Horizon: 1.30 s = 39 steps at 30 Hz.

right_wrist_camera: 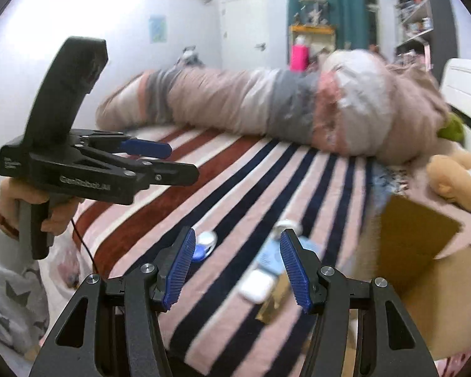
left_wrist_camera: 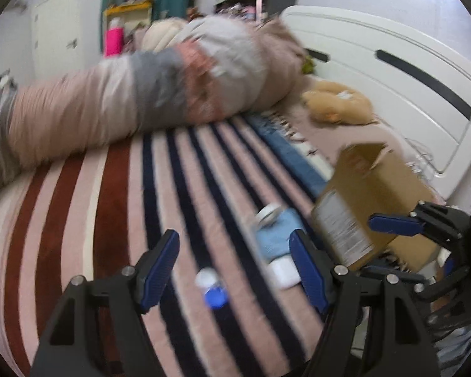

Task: Organize rigid objects
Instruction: 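Withdraw the right tool from the box toward the items, then grasp the contact lens case with the left tool while the right tool grasps the earbuds case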

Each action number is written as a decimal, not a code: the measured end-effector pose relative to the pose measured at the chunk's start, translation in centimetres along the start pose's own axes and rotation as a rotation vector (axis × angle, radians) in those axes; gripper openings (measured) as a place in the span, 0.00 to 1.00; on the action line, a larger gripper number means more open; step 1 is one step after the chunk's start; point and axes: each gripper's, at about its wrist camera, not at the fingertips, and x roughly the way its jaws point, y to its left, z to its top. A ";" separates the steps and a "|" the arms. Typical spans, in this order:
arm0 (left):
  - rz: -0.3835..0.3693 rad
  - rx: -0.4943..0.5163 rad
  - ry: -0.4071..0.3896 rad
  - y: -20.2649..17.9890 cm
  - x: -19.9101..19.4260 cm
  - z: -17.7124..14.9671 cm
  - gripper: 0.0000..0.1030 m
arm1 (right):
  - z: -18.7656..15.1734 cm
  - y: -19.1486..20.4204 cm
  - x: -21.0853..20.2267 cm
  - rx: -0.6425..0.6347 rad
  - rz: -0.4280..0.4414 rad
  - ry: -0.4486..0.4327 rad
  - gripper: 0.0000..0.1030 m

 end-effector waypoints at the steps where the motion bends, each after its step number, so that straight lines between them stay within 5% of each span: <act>1: -0.007 -0.015 0.009 0.7 0.6 -0.7 0.67 | -0.1 0.4 0.8 0.003 0.009 0.020 0.51; 10: -0.079 -0.119 0.123 4.8 9.0 -7.1 0.67 | -4.5 0.2 8.5 0.125 -0.047 0.183 0.51; 16: -0.133 -0.151 0.147 4.3 12.4 -8.4 0.50 | -6.3 -2.1 11.8 0.210 -0.151 0.233 0.49; 19: -0.109 -0.127 0.124 3.5 12.9 -8.2 0.49 | -6.9 -2.3 12.7 0.213 -0.160 0.257 0.49; 22: -0.047 -0.098 0.125 2.9 13.5 -8.2 0.35 | -7.0 -1.7 12.9 0.161 -0.229 0.249 0.49; 24: -0.032 -0.089 0.121 2.8 13.6 -8.2 0.34 | -7.3 -2.0 13.5 0.162 -0.270 0.272 0.49; 27: -0.040 -0.092 0.119 3.1 13.3 -8.5 0.32 | -7.7 -3.2 14.4 0.226 -0.242 0.293 0.46; 39: -0.036 -0.063 0.083 3.0 8.6 -7.9 0.28 | -5.7 0.0 11.7 0.085 -0.174 0.176 0.41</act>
